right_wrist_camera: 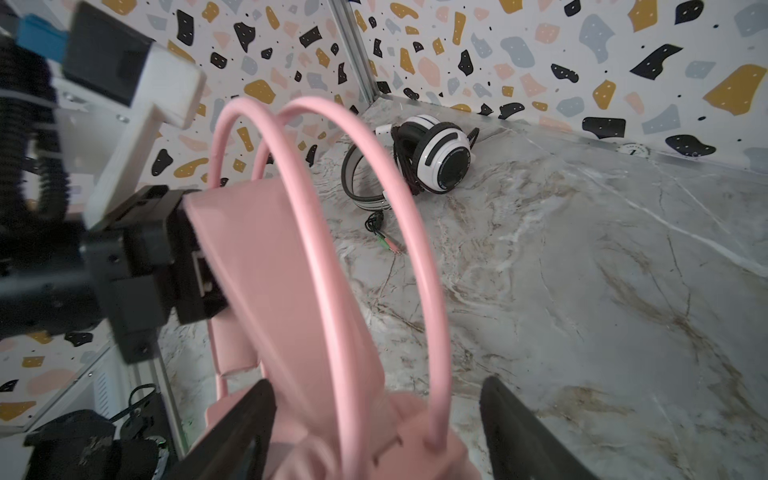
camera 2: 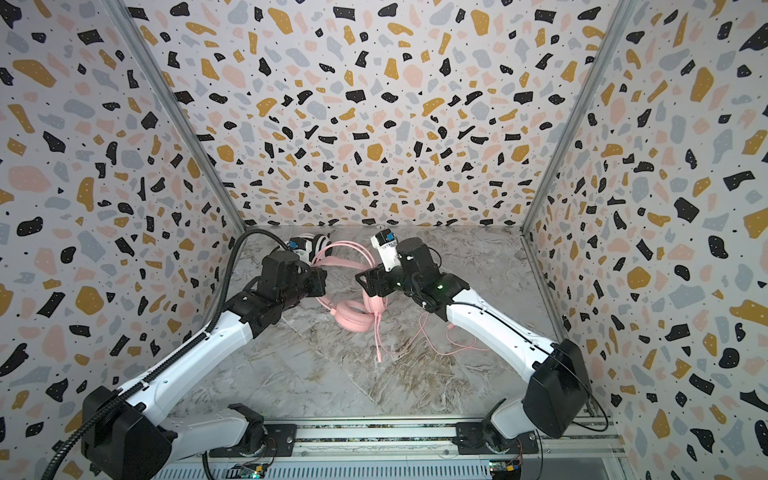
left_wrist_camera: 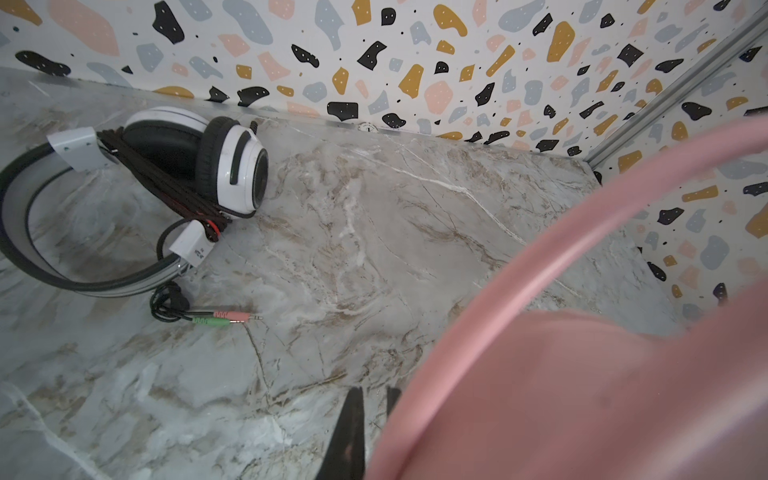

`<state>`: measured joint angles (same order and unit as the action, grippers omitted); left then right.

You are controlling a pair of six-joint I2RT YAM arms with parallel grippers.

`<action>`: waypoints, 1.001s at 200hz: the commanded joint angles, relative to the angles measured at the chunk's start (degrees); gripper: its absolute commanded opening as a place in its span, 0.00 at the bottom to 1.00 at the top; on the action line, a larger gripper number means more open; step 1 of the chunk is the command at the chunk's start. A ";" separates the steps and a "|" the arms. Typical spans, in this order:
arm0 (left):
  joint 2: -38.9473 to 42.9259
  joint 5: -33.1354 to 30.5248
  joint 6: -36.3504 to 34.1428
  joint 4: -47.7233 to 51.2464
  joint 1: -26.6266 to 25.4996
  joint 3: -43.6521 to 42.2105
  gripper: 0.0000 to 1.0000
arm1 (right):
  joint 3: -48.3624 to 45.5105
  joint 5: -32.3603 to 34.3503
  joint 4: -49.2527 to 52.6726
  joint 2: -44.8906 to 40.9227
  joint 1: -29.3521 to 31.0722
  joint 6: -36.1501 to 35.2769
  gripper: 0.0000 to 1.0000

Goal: Wrap the headphones

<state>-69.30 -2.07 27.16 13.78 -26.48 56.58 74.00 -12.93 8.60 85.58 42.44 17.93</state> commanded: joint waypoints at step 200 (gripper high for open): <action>2.98 -13.02 -1.14 3.22 -8.26 3.50 0.88 | 17.85 19.04 20.01 8.87 4.21 -11.60 0.22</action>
<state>-66.50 -11.92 29.30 15.25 -34.52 56.01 87.31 5.67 25.21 93.49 45.06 9.30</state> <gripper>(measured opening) 0.863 0.238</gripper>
